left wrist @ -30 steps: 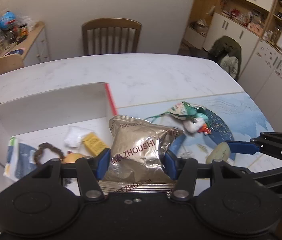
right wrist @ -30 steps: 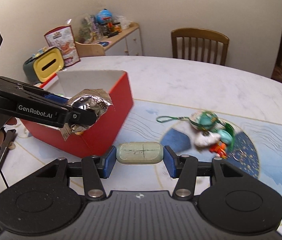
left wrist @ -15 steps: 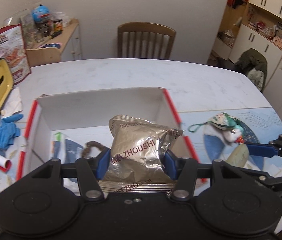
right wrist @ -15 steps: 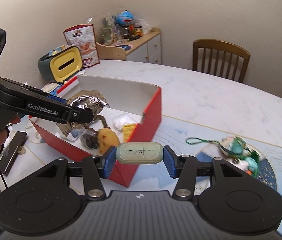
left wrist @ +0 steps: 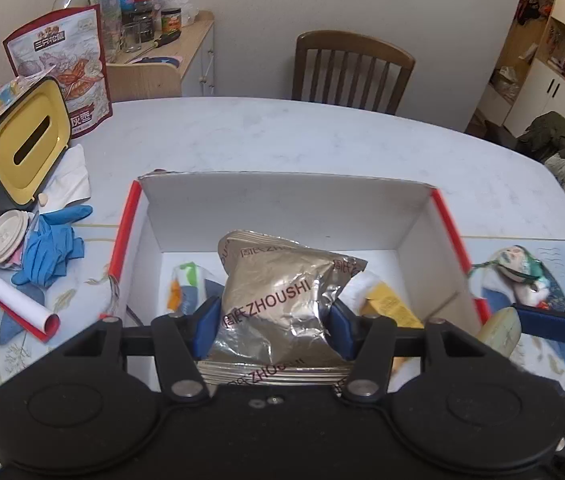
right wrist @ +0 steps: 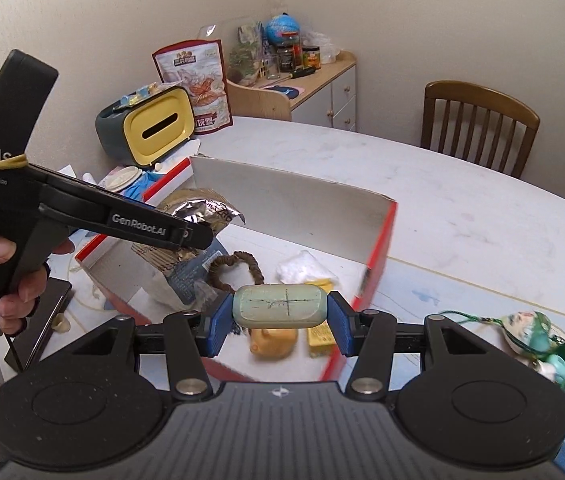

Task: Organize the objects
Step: 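Lift and carry the snack bag and soap bar over the cardboard box, then lower the snack bag and soap bar into the box and open both tools, then withdraw both tools from the box back toward the plush keychains, then reach the left tool to the green plush while the right approaches the white plush, then close the left tool on the green face-print plush while the right grasps the white plush keychain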

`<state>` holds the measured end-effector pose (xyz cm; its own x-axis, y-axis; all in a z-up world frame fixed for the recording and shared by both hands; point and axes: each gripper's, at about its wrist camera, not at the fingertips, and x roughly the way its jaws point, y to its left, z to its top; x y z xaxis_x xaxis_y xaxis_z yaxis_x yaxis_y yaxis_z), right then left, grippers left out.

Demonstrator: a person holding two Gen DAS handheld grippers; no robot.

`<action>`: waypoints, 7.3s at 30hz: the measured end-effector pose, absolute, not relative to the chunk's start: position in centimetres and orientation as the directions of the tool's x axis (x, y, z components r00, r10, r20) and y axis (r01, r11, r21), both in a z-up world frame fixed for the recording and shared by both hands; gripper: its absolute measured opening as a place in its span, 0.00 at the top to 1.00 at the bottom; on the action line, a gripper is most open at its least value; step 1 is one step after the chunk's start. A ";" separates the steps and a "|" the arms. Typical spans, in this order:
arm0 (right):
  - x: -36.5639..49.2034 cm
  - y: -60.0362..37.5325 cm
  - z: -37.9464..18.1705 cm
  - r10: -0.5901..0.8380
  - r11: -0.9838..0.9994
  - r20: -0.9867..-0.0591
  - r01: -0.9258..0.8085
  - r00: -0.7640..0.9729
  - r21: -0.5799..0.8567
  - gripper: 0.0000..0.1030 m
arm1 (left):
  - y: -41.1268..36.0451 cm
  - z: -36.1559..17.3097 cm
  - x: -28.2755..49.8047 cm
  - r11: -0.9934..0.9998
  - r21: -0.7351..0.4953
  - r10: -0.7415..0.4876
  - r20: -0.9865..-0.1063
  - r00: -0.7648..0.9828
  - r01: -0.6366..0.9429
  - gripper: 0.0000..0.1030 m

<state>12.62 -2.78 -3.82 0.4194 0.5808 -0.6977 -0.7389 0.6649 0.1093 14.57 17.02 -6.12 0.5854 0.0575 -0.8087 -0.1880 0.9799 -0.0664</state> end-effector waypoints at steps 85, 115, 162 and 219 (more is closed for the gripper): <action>15.6 2.5 -5.9 0.515 0.647 -0.760 -0.761 0.397 0.041 0.39 | 14.8 -6.8 16.3 0.996 0.007 0.054 -0.824 0.564 -0.085 0.24; 11.8 -12.5 -2.5 0.603 0.727 -0.624 -0.664 0.497 0.174 0.19 | 5.3 -2.3 11.6 1.000 -0.011 -0.022 -0.706 0.708 0.020 0.01; 19.8 -24.1 -10.6 0.415 0.857 -0.681 -0.511 0.603 0.069 0.16 | -10.9 -10.0 28.5 0.980 -0.137 -0.192 -0.839 0.510 0.143 0.01; 25.0 -19.6 -15.9 0.301 0.887 -0.737 -0.462 0.605 -0.017 0.55 | -11.3 -15.4 33.5 0.972 -0.170 -0.223 -0.881 0.417 0.160 0.42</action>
